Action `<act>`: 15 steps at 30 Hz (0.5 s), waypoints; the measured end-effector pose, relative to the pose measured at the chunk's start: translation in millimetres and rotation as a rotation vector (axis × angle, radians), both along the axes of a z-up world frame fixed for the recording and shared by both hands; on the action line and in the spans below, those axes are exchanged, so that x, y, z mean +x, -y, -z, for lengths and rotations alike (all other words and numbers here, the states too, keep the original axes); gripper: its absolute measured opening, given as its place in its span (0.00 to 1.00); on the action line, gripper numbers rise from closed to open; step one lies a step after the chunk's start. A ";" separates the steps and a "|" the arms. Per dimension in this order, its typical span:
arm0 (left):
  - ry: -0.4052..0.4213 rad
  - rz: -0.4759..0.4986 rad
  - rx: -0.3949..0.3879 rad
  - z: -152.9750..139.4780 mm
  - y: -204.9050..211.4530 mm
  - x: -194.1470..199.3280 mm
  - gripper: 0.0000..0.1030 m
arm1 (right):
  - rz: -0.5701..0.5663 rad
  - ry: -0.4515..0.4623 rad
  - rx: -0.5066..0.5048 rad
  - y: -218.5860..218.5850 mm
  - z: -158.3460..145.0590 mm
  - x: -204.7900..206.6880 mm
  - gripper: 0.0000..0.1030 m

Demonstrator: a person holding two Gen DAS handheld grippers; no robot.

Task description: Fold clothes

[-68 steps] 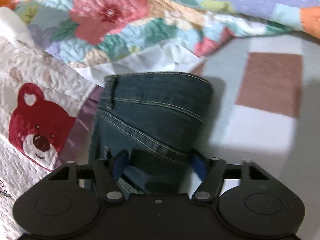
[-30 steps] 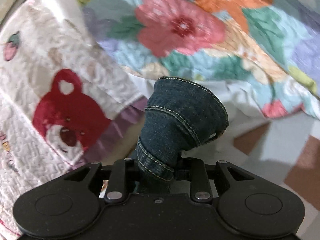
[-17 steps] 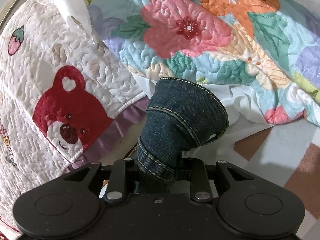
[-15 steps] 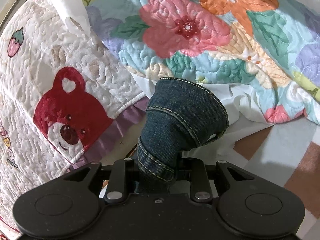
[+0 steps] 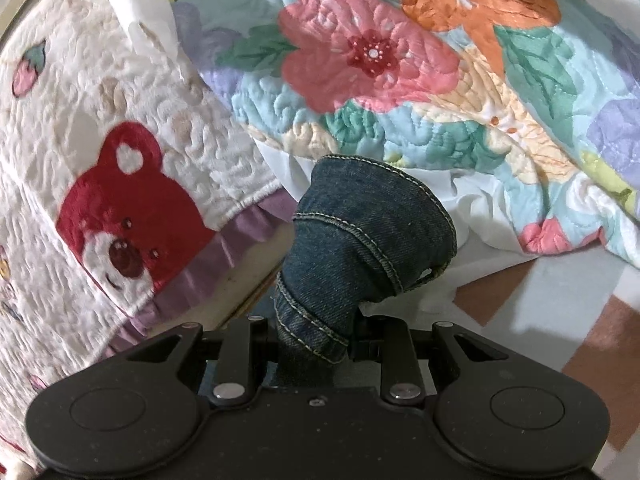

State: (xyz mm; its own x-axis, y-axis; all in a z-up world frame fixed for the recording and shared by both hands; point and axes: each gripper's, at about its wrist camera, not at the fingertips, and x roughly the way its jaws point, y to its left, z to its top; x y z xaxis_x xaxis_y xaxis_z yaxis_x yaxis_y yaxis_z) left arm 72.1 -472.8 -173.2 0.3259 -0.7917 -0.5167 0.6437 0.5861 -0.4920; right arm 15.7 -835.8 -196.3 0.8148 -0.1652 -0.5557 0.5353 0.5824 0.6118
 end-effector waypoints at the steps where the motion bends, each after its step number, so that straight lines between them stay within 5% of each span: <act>1: 0.016 -0.025 0.000 -6.7 -3.4 8.7 0.75 | -0.004 -0.032 -0.004 1.0 1.4 1.5 0.35; 3: 0.043 -0.075 0.043 -12.6 -2.0 32.0 0.75 | 0.006 -0.116 0.014 6.1 9.2 3.0 0.47; 6: 0.112 -0.119 0.185 -8.1 18.6 71.8 0.75 | 0.061 -0.102 0.155 20.8 24.2 -7.7 0.58; 8: 0.149 -0.088 0.246 -2.8 39.0 97.2 0.75 | 0.097 -0.089 0.251 30.6 34.0 -15.1 0.59; 15: 0.318 0.116 0.332 4.5 127.5 145.3 0.76 | 0.101 -0.108 0.284 37.3 34.3 -16.9 0.60</act>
State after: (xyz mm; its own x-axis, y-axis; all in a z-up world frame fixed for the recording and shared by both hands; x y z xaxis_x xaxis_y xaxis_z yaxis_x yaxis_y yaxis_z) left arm 217.5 -600.3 -177.7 0.4280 -0.6410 -0.6371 0.8025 0.5938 -0.0584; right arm -1.3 -873.1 -230.6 0.7361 -0.0676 -0.6735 0.6522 0.3369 0.6791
